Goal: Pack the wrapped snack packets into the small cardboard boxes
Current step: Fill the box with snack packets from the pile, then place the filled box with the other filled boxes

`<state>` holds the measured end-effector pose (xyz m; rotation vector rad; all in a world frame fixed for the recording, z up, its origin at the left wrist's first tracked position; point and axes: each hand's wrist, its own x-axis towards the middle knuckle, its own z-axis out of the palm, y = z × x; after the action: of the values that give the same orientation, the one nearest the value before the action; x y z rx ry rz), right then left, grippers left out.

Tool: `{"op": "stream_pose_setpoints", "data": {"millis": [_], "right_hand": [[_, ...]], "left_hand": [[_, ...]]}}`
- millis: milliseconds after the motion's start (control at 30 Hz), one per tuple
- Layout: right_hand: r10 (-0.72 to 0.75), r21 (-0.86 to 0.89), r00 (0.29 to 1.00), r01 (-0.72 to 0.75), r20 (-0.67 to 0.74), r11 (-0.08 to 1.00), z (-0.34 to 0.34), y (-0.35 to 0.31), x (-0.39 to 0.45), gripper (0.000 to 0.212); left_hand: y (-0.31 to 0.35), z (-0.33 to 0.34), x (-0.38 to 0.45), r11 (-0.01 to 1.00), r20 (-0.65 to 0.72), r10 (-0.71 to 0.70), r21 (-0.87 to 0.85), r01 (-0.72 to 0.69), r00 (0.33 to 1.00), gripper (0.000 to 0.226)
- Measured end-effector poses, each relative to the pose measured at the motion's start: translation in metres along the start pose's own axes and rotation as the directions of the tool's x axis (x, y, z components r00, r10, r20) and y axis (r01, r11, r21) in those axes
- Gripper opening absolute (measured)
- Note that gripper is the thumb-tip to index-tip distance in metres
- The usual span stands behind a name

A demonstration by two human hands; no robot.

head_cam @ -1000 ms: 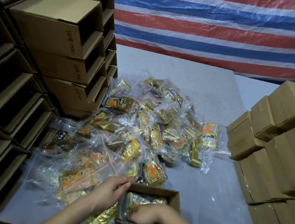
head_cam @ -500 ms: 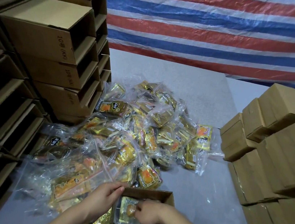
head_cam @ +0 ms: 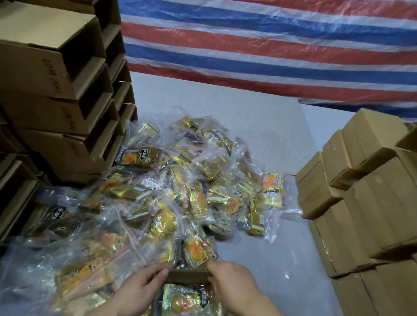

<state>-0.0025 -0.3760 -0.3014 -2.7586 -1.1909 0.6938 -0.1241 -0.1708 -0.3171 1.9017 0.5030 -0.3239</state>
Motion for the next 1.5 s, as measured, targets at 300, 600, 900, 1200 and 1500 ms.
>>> {"op": "stream_pose_setpoints", "data": {"millis": [300,600,900,1200,1500], "right_hand": [[0.186,0.123,0.955,-0.161,-0.231,0.979,-0.049,0.074,-0.053,0.016],[0.574,0.225,0.758,-0.528,-0.309,0.819,-0.053,0.184,-0.054,0.023],[0.777,0.378,0.587,-0.682,-0.229,0.626,-0.044,0.223,-0.047,0.017],[0.884,0.361,0.426,-0.807,-0.192,0.467,-0.063,0.229,-0.037,0.015],[0.899,0.349,0.423,-0.830,-0.115,0.435,-0.078,0.247,0.007,0.013]], "left_hand": [[0.107,0.020,0.051,0.988,0.148,0.134,0.057,-0.143,0.980,0.032],[0.181,0.075,0.187,0.851,0.143,0.242,0.444,-0.281,0.960,0.030],[0.207,0.147,0.296,0.037,0.468,0.177,0.876,-0.481,0.866,0.076],[0.223,0.212,0.366,-0.281,0.632,0.058,0.753,-0.595,0.773,0.111],[0.173,0.188,0.390,-0.253,0.569,0.063,0.804,-0.538,0.820,0.087]]}}
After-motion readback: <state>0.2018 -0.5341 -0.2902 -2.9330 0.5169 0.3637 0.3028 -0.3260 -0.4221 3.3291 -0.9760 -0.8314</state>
